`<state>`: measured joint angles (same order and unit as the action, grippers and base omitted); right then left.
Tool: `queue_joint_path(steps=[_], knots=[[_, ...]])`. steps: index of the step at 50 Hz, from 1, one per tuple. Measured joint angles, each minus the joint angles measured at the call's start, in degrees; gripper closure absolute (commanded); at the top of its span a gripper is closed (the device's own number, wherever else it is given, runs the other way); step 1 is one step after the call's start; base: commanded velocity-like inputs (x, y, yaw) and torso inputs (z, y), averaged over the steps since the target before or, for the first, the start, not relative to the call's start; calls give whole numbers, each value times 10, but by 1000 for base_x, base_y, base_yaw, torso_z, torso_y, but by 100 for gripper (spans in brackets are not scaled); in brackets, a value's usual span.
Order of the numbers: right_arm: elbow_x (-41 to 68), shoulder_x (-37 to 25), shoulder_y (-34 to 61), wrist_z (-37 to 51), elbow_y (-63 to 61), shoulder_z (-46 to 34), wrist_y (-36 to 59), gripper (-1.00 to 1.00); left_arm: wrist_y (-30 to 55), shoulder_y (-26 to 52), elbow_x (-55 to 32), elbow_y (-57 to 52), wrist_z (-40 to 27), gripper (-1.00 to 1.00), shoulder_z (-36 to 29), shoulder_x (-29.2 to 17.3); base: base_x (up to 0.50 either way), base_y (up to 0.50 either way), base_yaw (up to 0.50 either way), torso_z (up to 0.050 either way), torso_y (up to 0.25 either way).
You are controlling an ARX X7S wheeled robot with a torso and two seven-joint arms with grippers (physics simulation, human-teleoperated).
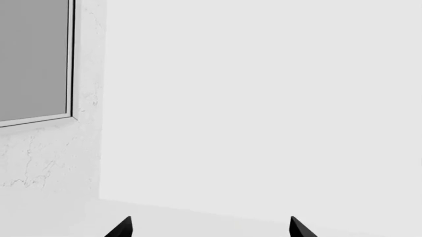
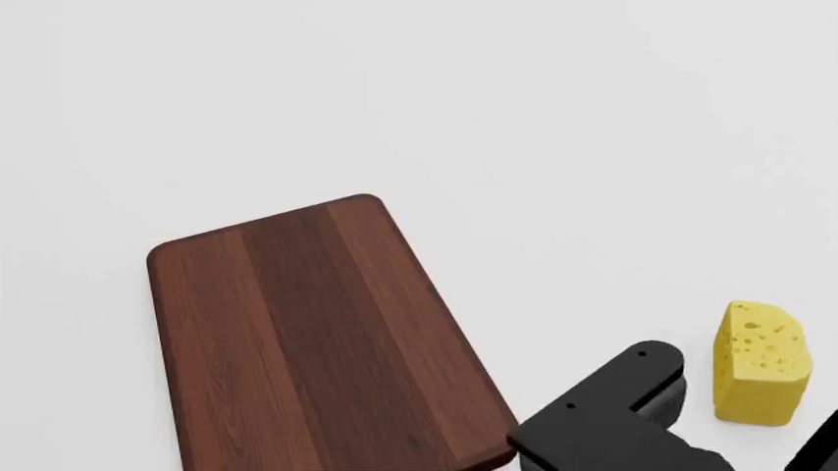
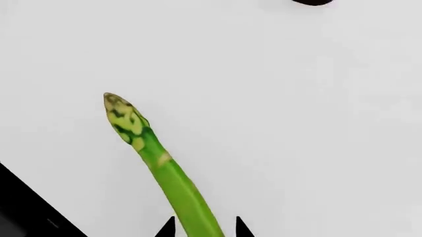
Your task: Clear the non-vegetable object off the cutting board and place the vegetables onto it.
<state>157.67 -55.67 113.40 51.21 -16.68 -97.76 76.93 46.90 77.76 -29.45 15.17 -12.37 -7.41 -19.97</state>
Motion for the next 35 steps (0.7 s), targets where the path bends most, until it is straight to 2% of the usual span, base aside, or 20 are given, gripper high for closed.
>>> queue_joint_path(steps=[17,35], knots=[[-47,91,43,-35,125,53,84,100,2,2,-3,-2,-2,-100,1,-2,0,0,0,0,0],[-302,172,101,-297,209,77,115,100,3,4,-6,-3,-4,-100,2,-5,0,0,0,0,0]])
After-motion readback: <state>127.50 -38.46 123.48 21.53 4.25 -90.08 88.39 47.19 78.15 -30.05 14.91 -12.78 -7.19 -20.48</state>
